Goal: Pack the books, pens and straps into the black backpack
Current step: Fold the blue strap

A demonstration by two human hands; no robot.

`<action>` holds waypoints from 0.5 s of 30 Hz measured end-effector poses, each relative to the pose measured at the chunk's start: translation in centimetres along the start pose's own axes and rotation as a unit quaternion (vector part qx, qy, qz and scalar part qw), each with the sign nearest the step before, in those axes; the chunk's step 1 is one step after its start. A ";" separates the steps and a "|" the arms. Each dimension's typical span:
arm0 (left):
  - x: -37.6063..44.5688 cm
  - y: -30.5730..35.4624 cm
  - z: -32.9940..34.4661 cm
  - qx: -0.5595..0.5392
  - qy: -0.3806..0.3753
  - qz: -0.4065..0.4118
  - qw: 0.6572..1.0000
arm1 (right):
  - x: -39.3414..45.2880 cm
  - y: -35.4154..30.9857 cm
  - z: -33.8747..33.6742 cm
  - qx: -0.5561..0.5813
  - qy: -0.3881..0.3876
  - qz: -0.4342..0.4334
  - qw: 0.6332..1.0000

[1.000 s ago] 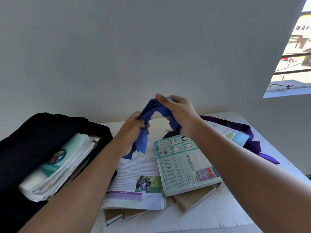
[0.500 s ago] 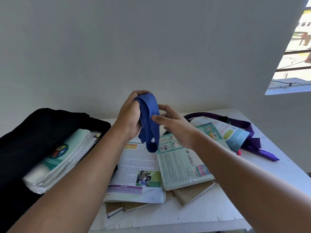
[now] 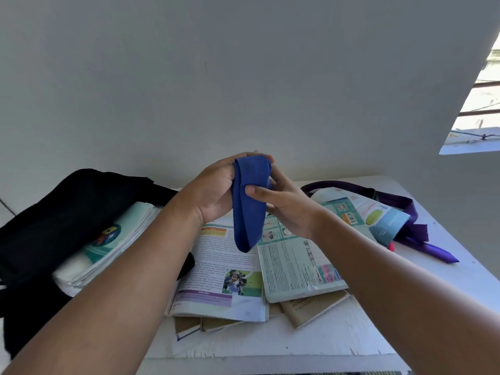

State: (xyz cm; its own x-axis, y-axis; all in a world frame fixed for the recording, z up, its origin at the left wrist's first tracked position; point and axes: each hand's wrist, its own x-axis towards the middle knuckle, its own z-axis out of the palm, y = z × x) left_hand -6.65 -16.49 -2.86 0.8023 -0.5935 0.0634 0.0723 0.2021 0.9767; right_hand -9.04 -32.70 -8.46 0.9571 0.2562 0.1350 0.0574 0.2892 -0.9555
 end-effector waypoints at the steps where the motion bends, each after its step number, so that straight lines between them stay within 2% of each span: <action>1: -0.1 0.0 0.0 0.005 0.001 -0.004 1.000 | -0.1 -0.1 0.1 0.002 -0.012 0.008 1.000; 5: -0.4 0.1 -0.1 0.025 0.011 -0.015 1.000 | -0.3 -0.2 0.4 -0.027 -0.028 0.043 0.998; 8: -0.4 0.0 -0.2 0.056 0.047 0.006 0.997 | -0.5 -0.3 0.5 -0.012 -0.021 0.049 0.999; 11: -0.6 -0.5 -1.2 0.117 0.081 0.021 0.990 | -0.5 -0.2 0.4 0.027 0.024 0.033 0.999; 15: -2.0 -2.0 -2.2 0.010 0.069 -0.040 0.997 | -0.5 0.4 0.1 0.026 0.076 0.023 0.996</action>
State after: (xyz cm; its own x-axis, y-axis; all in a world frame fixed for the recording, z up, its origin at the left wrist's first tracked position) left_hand -7.12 -14.02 -5.35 0.8685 -0.4938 -0.0425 0.1292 0.1427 0.9813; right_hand -9.47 -32.65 -8.88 0.9907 0.1282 0.0464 0.0016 0.3294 -0.9442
